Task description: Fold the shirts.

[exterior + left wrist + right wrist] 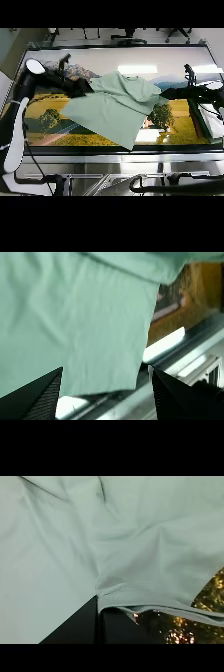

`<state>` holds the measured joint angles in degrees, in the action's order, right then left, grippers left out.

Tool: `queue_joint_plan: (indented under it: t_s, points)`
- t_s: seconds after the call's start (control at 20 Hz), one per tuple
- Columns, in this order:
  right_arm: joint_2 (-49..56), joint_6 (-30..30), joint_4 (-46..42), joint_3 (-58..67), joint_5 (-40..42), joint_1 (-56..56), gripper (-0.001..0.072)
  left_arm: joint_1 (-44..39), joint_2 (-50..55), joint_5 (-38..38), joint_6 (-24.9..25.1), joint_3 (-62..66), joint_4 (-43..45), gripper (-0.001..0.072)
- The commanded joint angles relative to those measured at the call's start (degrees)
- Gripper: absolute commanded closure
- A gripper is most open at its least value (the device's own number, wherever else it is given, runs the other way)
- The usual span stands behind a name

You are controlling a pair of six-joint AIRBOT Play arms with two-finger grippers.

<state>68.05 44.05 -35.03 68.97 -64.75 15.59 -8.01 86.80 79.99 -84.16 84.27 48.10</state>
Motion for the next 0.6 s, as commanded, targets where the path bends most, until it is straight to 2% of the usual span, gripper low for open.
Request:
queue_joint_plan:
  t_s: [0.0, 0.1, 0.25, 0.4, 0.55]
  points:
    - [1.0, -0.2, -1.0, -0.5, -0.3, 0.0, 0.0690, -7.0, -10.5, -9.7, -3.5, -24.3, -0.2, 0.0109]
    - [0.9, -0.4, -1.0, -0.5, -0.4, 0.0, 0.0690, -13.4, -13.8, -20.1, -5.7, -35.8, -2.9, 0.0109]
    - [0.9, -0.4, -1.0, -0.5, -0.4, 0.0, 0.0690, -23.5, -14.9, -33.2, -6.1, -46.8, -11.3, 0.0109]
    - [0.9, -0.7, -1.0, -0.5, -0.4, 0.0, 0.0690, -30.6, -12.0, -42.6, -6.1, -49.9, -17.9, 0.0109]
    - [0.9, -0.8, -1.0, -0.5, -1.2, 0.0, 0.0690, -33.7, -6.4, -45.9, -5.9, -46.6, -20.3, 0.0109]
